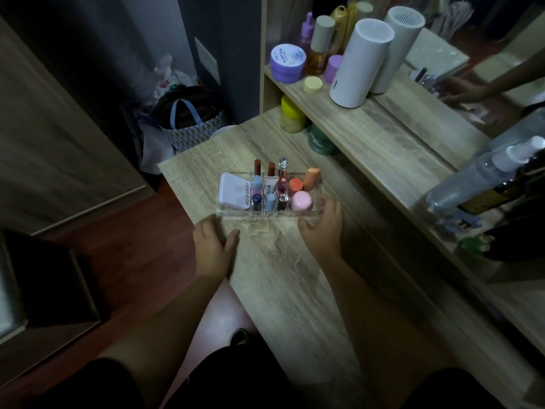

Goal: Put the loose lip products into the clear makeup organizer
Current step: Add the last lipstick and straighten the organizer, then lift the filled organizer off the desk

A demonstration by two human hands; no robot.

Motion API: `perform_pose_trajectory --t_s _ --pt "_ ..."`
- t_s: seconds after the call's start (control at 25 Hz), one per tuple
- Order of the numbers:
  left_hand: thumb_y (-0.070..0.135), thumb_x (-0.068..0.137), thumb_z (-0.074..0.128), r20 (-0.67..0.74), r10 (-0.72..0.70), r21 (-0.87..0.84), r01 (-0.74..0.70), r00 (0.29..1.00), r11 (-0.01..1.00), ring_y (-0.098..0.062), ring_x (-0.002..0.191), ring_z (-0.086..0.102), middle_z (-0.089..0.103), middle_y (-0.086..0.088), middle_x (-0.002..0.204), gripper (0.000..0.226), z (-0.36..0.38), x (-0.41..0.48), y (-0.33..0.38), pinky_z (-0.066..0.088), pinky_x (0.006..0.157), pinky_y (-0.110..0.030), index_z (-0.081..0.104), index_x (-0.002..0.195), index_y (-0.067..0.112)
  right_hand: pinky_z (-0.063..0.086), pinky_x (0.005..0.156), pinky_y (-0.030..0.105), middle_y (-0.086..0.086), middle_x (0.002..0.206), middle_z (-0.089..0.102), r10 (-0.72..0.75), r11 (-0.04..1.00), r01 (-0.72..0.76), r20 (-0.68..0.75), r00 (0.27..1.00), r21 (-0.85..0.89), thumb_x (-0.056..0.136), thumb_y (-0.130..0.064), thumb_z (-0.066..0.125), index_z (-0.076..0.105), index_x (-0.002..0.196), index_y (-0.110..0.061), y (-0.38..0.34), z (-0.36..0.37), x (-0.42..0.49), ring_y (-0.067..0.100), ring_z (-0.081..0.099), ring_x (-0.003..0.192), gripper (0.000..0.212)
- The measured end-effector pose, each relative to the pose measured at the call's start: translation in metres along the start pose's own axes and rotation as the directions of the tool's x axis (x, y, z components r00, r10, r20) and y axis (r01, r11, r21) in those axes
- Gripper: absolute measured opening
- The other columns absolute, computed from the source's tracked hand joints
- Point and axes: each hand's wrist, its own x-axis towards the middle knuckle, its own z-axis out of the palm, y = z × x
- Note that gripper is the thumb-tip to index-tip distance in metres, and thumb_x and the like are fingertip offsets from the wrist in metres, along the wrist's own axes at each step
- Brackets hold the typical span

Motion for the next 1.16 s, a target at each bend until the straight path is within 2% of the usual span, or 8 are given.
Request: perform_pose_trajectory --t_s 0.12,0.2,0.44,0.64,0.76,0.88,1.04,1.16 --pt "0.035 0.072 0.078 0.096 -0.006 -0.088 0.014 0.995 0.996 -0.032 0.111 0.056 0.062 -0.014 0.119 0.063 -0.008 0.028 0.007 0.049 0.094 -0.048 0.048 0.120 0.009 0.036 0.108 0.043 0.013 0.140 0.045 0.141 0.990 -0.142 0.196 0.970 -0.010 0.064 -0.018 0.082 0.032 0.140 -0.009 0.011 -0.002 0.008 0.028 0.041 0.131 0.092" --pt "0.038 0.067 0.081 0.136 0.002 -0.081 0.009 0.991 0.997 -0.033 0.107 0.058 0.064 -0.014 0.114 0.067 -0.010 0.042 0.011 0.052 0.088 -0.049 0.045 0.118 0.011 0.036 0.110 0.045 0.011 0.145 0.044 0.160 0.981 -0.184 0.304 0.939 0.052 0.064 -0.018 0.084 0.023 0.146 -0.015 0.011 -0.002 0.014 0.027 0.040 0.134 0.103" --pt "0.038 0.063 0.084 0.216 0.079 -0.094 -0.060 0.973 0.994 -0.030 0.113 0.057 0.064 -0.013 0.120 0.084 -0.013 0.061 0.014 0.051 0.094 -0.044 0.043 0.133 0.019 0.043 0.094 0.030 0.003 0.119 0.065 0.084 0.941 -0.192 0.354 0.932 0.280 0.071 -0.008 0.079 0.038 0.140 -0.022 0.009 -0.008 0.028 0.021 0.059 0.112 0.082" --pt "0.035 0.063 0.086 0.204 0.114 -0.118 -0.091 0.972 0.989 -0.017 0.106 0.061 0.068 -0.005 0.119 0.082 -0.014 0.069 0.013 0.047 0.084 -0.025 0.046 0.134 0.022 0.047 0.101 0.041 0.005 0.117 0.064 0.094 0.879 -0.272 0.417 0.904 0.392 0.071 0.004 0.076 0.044 0.137 -0.012 0.012 -0.007 0.031 0.021 0.060 0.111 0.076" --pt "0.038 0.063 0.085 0.218 0.120 -0.105 -0.099 0.969 0.989 -0.020 0.108 0.062 0.068 -0.005 0.119 0.082 -0.015 0.072 0.011 0.050 0.087 -0.030 0.047 0.134 0.023 0.047 0.101 0.042 0.003 0.112 0.065 0.108 0.878 -0.281 0.410 0.905 0.388 0.068 0.006 0.077 0.047 0.134 -0.008 0.013 -0.007 0.032 0.018 0.061 0.105 0.074" --pt "0.040 0.063 0.084 0.230 0.163 -0.111 -0.141 0.959 0.984 -0.016 0.105 0.063 0.069 -0.001 0.117 0.081 -0.017 0.072 0.010 0.046 0.083 -0.026 0.046 0.133 0.027 0.049 0.100 0.042 0.006 0.112 0.068 0.126 0.900 -0.263 0.368 0.921 0.349 0.066 0.001 0.080 0.051 0.132 -0.010 0.016 -0.010 0.026 0.021 0.063 0.107 0.073" --pt "0.044 0.061 0.083 0.286 0.218 -0.104 -0.196 0.933 0.975 -0.020 0.108 0.062 0.068 -0.003 0.119 0.085 -0.018 0.070 0.015 0.051 0.091 -0.033 0.044 0.135 0.027 0.051 0.097 0.044 0.008 0.107 0.072 0.164 0.905 -0.259 0.284 0.945 0.337 0.062 -0.003 0.084 0.059 0.124 -0.010 0.021 -0.018 0.009 0.024 0.066 0.104 0.067" --pt "0.044 0.058 0.078 0.321 0.283 -0.131 -0.254 0.904 0.958 -0.014 0.102 0.062 0.068 0.001 0.116 0.086 -0.016 0.064 0.025 0.048 0.087 -0.026 0.044 0.135 0.026 0.053 0.094 0.037 0.010 0.107 0.072 0.196 0.909 -0.257 0.207 0.958 0.329 0.061 -0.004 0.085 0.059 0.124 -0.009 0.025 -0.031 -0.011 0.021 0.066 0.102 0.069"
